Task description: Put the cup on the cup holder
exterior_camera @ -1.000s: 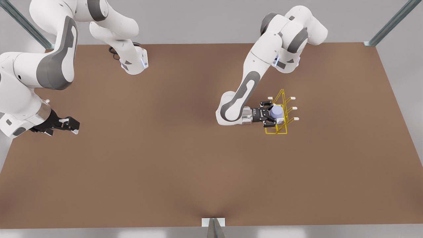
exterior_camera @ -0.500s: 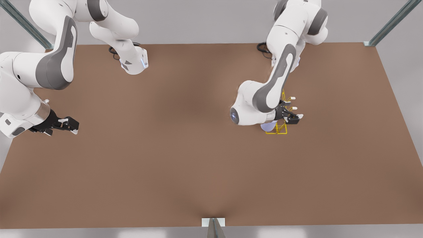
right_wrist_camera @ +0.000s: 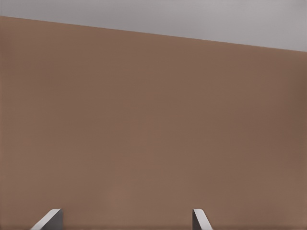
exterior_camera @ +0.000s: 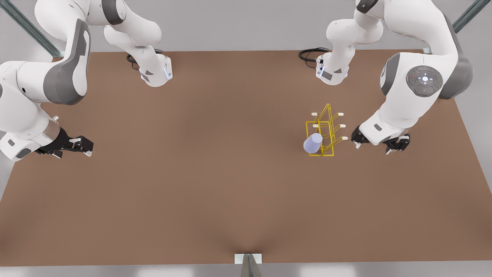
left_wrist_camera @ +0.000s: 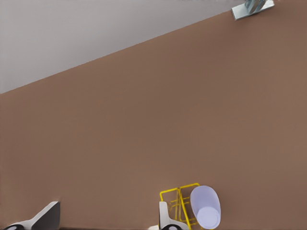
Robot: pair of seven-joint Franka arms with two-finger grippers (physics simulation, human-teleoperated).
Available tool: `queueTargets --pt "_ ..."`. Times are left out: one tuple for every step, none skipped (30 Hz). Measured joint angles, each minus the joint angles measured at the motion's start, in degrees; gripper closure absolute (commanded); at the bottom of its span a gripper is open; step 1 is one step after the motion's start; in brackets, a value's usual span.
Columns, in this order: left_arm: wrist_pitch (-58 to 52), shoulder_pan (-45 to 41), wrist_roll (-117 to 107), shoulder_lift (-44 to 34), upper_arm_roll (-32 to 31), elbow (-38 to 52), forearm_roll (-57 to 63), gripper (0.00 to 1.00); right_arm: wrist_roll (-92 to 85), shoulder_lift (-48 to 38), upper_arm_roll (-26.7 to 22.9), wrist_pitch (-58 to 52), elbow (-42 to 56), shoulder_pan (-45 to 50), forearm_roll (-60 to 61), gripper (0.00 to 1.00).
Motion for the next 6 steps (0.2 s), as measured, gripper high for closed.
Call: queueTargets --pt "0.59 0.09 -1.70 0.03 0.13 -0.46 -0.22 0.00 0.00 0.00 0.00 0.00 0.00 -0.01 0.00 0.00" --pt "1.06 0.19 -3.43 0.22 0.27 -0.68 -0.73 0.00 0.00 0.00 0.02 0.00 0.00 -0.02 0.00 0.00" --pt "1.36 0.23 -5.06 0.32 0.50 -0.80 -1.21 0.00 0.00 0.00 0.04 0.00 0.00 -0.01 0.00 0.00" --pt "1.59 0.26 -6.61 0.36 0.62 -0.85 -1.58 0.00 0.00 0.00 0.04 0.00 0.00 -0.01 0.00 0.00" --pt "1.80 0.30 -8.07 0.39 0.68 -0.88 -1.88 0.00 0.00 0.00 0.05 0.01 0.00 -0.01 0.00 0.00" --pt "1.98 0.29 -9.45 0.40 0.71 -0.90 -2.10 0.00 0.00 0.00 0.05 0.01 0.00 -0.01 0.00 0.00"
